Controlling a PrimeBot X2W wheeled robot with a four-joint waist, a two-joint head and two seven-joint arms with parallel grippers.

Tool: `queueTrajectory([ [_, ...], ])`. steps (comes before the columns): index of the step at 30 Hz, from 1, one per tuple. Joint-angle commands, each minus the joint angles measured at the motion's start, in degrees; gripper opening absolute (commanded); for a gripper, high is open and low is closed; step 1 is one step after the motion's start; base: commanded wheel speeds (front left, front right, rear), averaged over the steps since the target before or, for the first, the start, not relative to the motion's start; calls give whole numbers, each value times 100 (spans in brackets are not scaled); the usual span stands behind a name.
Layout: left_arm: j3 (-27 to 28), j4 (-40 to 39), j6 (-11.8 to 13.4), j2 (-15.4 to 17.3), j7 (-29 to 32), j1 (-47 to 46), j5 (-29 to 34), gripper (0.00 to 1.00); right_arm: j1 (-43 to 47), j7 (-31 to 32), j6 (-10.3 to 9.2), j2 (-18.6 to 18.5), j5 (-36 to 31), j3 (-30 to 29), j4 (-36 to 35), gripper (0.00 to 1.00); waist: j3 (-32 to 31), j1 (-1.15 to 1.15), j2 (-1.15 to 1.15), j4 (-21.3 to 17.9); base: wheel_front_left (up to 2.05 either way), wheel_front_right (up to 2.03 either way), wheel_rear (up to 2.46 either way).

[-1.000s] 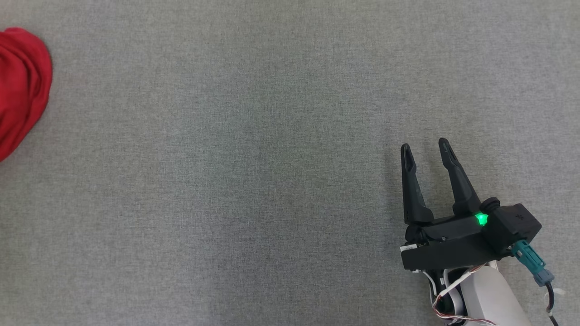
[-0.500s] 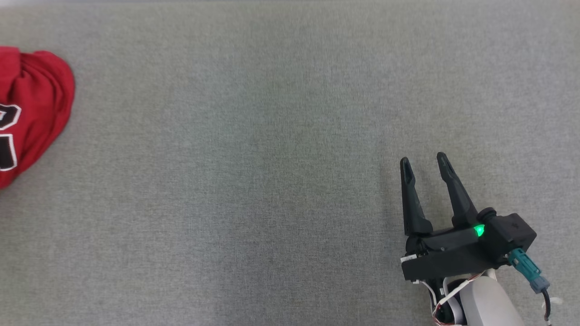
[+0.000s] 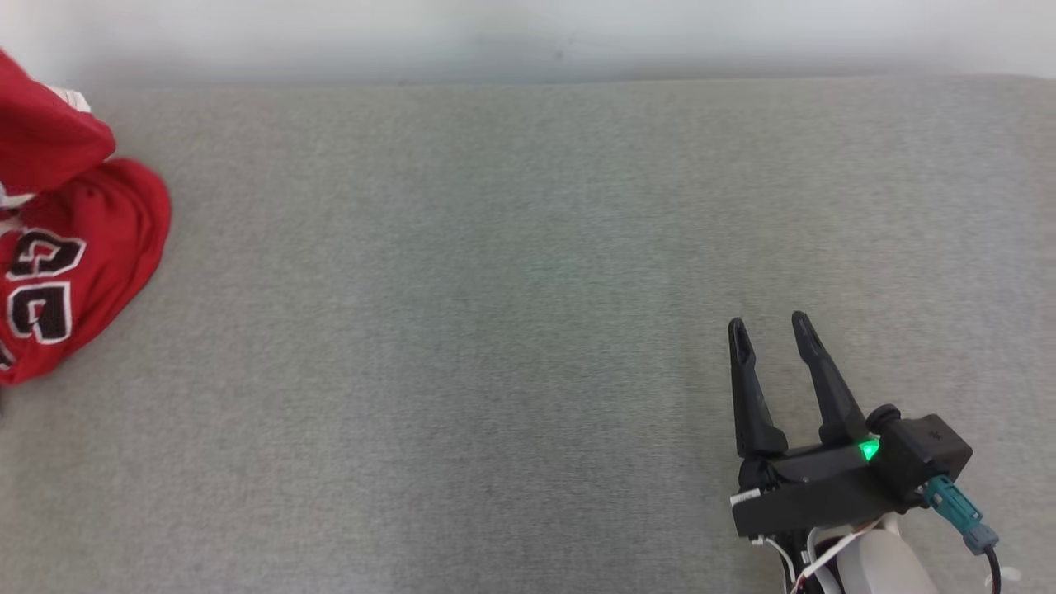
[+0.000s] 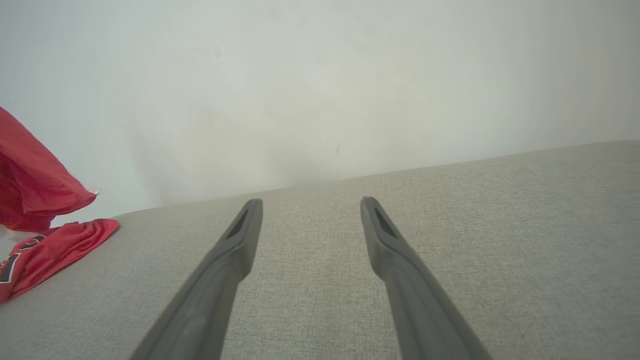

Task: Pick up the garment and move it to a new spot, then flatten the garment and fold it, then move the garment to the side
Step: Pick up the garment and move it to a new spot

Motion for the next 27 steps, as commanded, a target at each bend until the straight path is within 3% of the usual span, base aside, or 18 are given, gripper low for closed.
queueTrajectory([
  [1,-108,-354,-25,-11,92,-115,-33,0,93,-4,-12,-1,69,10,15,100,-143,1,0,-189,0,0,0],
  [9,-430,-1477,-26,-137,543,-362,-177,0,94,-4,-12,1,232,64,17,100,-215,1,0,-628,0,0,0],
  [13,-691,-2042,-19,-384,821,-525,-228,0,86,-4,-11,1,335,97,14,100,-209,1,0,-1018,0,0,0],
  [20,-1217,-2574,0,-1021,1066,-729,-296,0,164,-4,-11,1,474,67,46,100,-187,1,0,-1505,0,0,0],
  [27,-1689,-2574,0,-1691,1083,-814,-407,0,107,-4,-12,3,590,64,75,100,-99,1,0,-1913,0,0,0],
])
